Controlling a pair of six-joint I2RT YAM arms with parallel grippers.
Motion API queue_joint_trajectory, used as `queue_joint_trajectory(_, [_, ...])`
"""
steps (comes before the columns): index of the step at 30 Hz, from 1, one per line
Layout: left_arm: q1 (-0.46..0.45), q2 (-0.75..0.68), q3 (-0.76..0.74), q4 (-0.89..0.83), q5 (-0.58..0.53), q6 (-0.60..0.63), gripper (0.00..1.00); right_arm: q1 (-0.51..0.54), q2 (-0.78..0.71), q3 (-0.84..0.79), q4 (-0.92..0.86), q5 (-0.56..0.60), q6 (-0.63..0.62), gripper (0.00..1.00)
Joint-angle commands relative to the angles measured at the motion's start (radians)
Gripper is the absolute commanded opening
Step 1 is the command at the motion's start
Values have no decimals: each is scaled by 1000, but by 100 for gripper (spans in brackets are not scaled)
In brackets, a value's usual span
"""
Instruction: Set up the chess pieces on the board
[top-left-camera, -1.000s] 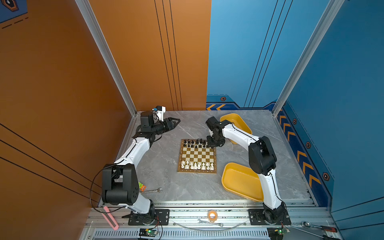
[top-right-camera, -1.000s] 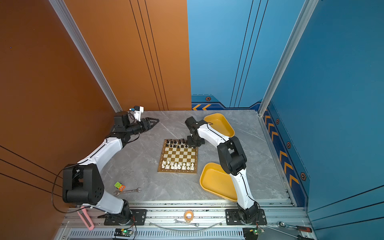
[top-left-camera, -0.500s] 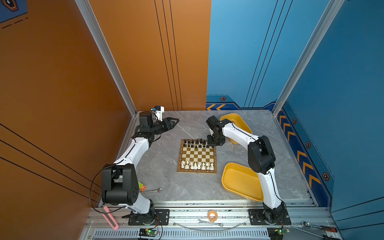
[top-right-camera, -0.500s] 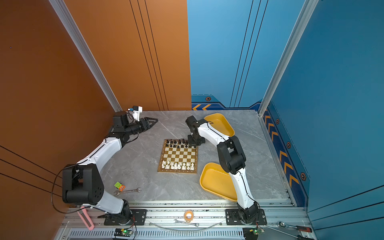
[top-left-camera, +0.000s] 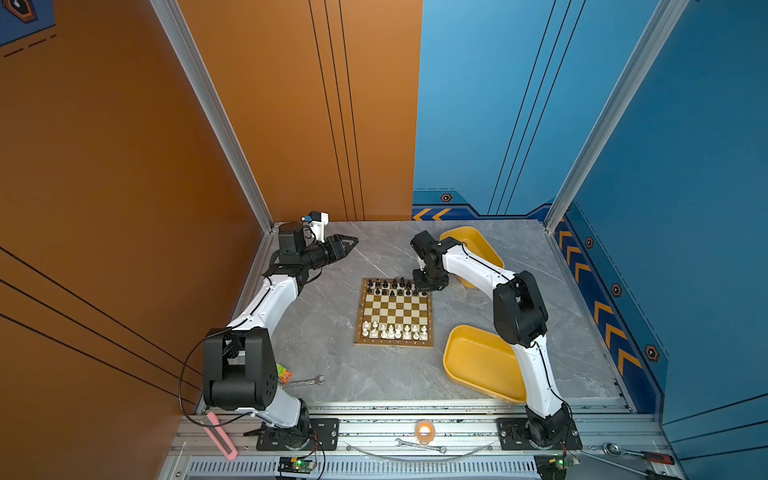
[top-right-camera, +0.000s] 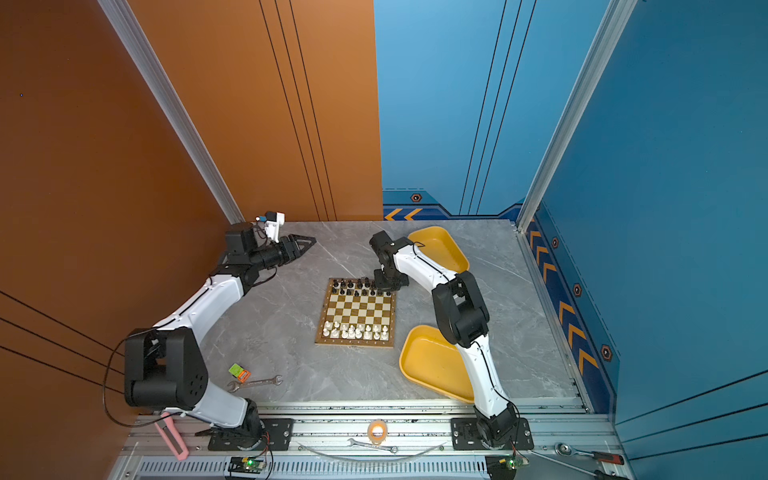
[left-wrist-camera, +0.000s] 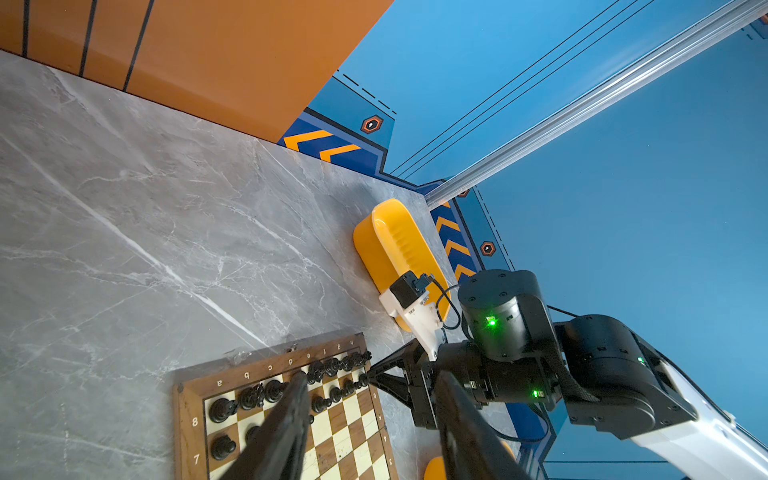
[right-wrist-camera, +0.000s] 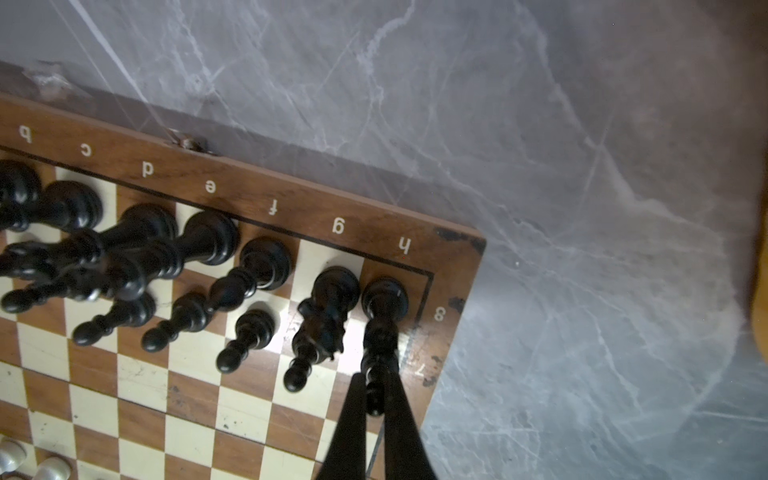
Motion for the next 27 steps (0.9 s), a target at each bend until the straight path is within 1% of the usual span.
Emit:
queue_joint_trajectory(1, [11,-12,-6,11,4,4,51,2,21,18,-35,-2,1,12])
queue_joint_trajectory(5, [11,-10,-4,9,5,3,51,3,12,18,-38,-7,6,21])
queue_joint_trajectory(9, [11,-9,-3,10,5,4,51,3,-1,24,-38,-8,9,28])
queue_joint_trajectory(15, [11,-10,1,11,7,3,51,1,-12,38,-43,-6,10,32])
queue_joint_trajectory(22, [13,-8,19,6,7,12,53,-5,-73,60,-46,-4,15,44])
queue_joint_trajectory(24, [14,-8,29,0,6,17,54,-11,-106,80,-61,-1,16,50])
queue_joint_trajectory(26, [18,-8,42,-9,4,25,58,-20,-137,111,-82,10,18,57])
queue_joint_trajectory(27, [21,-8,49,-17,1,32,60,-25,-154,128,-89,15,18,72])
